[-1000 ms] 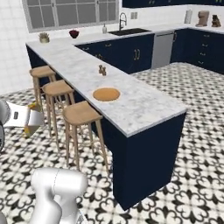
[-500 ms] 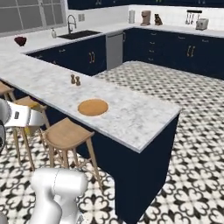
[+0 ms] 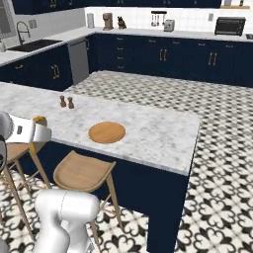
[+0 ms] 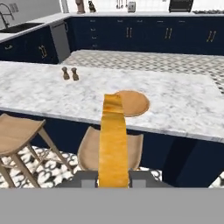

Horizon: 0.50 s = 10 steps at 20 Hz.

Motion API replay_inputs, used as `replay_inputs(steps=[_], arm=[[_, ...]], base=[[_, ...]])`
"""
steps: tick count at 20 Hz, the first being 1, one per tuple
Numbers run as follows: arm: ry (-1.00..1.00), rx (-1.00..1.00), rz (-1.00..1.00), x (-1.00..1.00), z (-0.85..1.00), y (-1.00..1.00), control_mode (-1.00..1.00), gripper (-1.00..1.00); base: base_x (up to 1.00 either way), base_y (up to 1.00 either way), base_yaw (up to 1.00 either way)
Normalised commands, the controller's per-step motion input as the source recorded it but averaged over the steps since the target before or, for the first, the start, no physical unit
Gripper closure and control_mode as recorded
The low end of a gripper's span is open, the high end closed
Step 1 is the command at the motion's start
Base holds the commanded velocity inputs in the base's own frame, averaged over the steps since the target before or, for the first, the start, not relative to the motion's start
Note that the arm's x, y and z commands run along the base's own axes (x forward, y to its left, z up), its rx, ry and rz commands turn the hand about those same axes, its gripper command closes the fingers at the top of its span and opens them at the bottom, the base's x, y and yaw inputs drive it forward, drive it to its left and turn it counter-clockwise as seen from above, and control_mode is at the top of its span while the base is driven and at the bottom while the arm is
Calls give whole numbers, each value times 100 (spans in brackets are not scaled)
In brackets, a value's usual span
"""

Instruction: Start the toaster. Once the lever pops up, take the bread to the plate on the dining counter.

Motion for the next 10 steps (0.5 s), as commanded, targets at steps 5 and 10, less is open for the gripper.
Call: replay_inputs(steps=[5,10], arm=[[0,0,0,0,0,0,100,100],[0,0,0,0,0,0,100,100]], base=[[49,84,-31],[50,34,-12]])
